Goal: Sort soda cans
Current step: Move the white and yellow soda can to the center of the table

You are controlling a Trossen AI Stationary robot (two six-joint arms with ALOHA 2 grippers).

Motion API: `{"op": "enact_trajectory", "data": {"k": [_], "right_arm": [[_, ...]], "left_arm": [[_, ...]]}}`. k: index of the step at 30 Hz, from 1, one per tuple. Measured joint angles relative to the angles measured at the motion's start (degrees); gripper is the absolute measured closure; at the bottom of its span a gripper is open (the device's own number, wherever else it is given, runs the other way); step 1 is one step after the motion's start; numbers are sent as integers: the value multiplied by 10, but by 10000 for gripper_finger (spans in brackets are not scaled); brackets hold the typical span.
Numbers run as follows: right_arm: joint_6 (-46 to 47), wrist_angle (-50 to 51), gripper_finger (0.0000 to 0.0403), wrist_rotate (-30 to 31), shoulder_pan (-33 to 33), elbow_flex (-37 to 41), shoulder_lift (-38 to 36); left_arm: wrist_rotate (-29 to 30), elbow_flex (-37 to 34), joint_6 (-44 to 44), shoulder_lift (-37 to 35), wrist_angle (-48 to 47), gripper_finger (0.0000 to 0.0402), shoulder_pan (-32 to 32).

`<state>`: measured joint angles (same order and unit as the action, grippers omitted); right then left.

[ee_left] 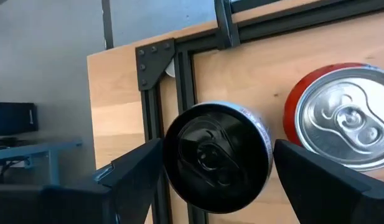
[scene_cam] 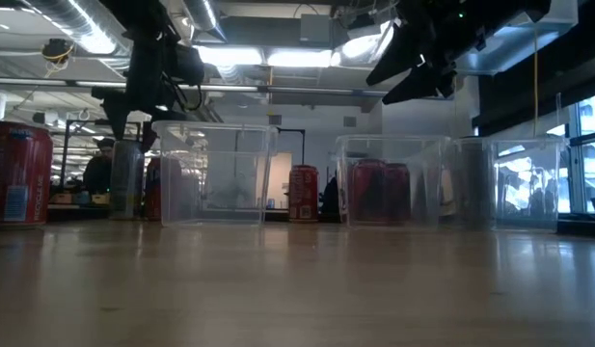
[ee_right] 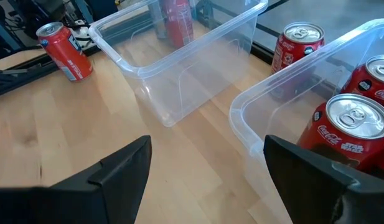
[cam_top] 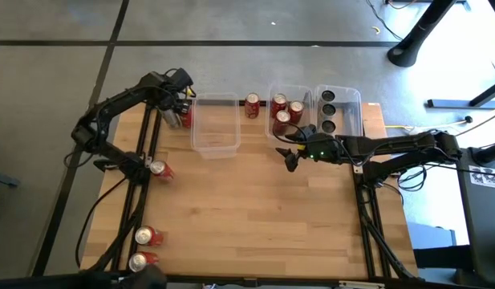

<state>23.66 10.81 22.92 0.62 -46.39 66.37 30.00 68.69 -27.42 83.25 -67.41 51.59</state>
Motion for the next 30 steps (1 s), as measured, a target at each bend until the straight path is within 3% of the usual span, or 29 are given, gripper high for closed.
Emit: {"op": "enact_trajectory", "data": {"k": [14, 24, 30], "right_arm": [[-1, 0, 95, 1, 0, 0, 1], [-1, 0, 95, 1, 0, 0, 2], [-1, 0, 95, 0, 0, 0, 2]], "left_arm": [[-35, -8, 41, 1, 24, 105, 8], [-58, -7, 59, 0, 23, 149, 11], [-56, -7, 82, 0, 21, 152, 11]]}}
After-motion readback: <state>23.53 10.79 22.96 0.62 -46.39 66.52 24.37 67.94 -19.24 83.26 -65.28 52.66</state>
